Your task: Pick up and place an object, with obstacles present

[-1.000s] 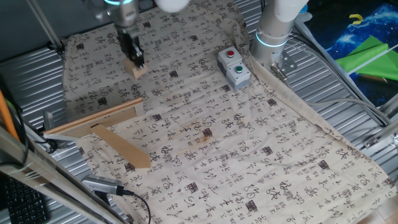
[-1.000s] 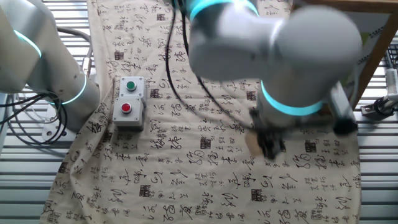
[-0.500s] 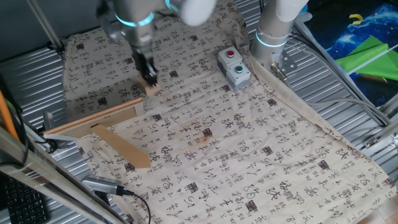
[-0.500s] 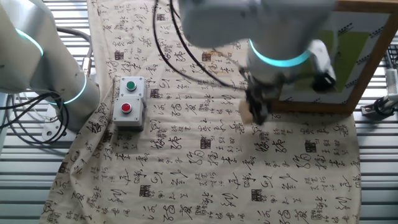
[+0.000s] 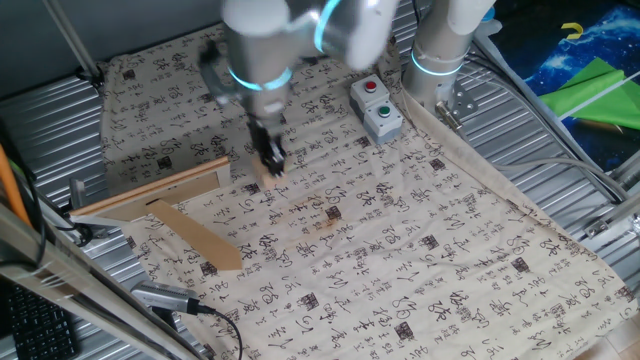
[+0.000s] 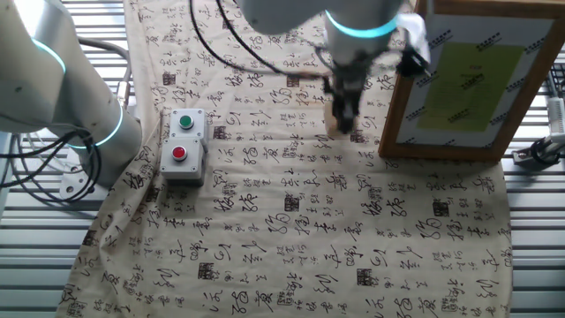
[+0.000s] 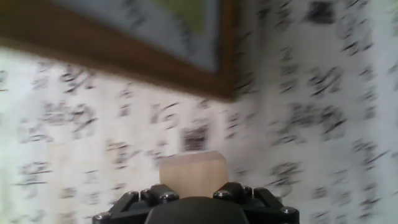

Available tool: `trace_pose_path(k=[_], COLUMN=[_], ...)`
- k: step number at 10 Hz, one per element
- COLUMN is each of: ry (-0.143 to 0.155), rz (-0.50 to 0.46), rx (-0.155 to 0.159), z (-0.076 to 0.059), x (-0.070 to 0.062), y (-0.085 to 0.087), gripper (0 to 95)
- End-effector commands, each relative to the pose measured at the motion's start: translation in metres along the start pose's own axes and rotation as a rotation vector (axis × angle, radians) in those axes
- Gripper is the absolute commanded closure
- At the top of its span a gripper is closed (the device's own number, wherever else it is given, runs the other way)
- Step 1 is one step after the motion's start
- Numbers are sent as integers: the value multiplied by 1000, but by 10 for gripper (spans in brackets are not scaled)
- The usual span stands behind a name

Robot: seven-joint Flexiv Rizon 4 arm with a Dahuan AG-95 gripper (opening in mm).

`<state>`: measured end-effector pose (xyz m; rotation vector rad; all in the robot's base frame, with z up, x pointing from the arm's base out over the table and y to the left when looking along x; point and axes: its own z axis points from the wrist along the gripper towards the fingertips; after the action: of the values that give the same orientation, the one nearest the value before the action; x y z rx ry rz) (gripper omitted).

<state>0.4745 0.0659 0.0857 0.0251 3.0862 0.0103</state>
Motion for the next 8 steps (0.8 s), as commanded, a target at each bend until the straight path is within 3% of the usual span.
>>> trace_pose_path(k=[1, 4, 8], ry=[4, 7, 14], rz=[21, 60, 94], rx=[0, 5, 0], z=[-6, -14, -22], x=[-6, -14, -21], y=[20, 57, 76], gripper=[950, 950, 950])
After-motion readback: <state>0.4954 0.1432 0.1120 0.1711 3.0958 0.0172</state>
